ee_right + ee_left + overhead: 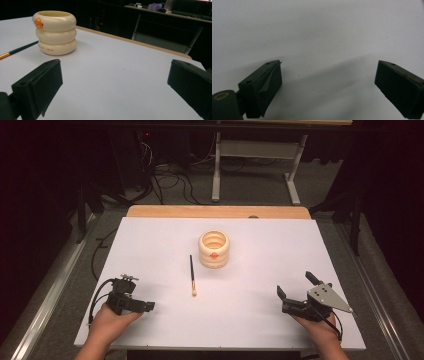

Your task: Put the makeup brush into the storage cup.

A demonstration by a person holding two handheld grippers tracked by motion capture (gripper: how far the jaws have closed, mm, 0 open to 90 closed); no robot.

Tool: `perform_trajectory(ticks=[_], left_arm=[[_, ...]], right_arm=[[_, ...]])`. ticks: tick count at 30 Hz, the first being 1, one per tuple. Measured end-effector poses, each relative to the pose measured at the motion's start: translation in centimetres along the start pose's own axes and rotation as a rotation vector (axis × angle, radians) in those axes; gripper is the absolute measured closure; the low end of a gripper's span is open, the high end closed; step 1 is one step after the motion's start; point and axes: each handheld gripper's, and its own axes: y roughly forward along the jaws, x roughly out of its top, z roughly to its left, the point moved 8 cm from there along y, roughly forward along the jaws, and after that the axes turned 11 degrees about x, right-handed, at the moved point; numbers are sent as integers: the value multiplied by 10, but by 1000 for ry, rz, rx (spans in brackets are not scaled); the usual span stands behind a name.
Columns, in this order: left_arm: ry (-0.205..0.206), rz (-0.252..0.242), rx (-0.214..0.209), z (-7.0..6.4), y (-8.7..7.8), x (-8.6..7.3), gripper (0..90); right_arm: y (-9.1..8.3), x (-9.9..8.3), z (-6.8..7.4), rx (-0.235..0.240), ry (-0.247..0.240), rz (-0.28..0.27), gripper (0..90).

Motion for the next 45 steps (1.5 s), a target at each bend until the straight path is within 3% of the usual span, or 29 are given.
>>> perform_trajectory(ticks=[3,10,17,30,32,38,45], left_arm=[[16,30,12,0,0,0,81],[2,77,4,4,-4,3,77],[4,146,39,8,-13,6,60],[14,252,49,4,-8,9,35],[31,284,71,5,-6,8,24],[16,310,80,4,-6,7,6],[0,296,79,2,-10,10,6]], right_arm=[[-1,1,-1,-5,3,-6,12],[-4,3,0,-14,-3,-10,12],[-3,5,1,-2,-11,-18,12],[1,0,1,9,0,0,12],[1,1,1,10,-15,-4,12],[-1,5,5,21,-23,-21,12],[-2,8,5,26,-14,-36,11]])
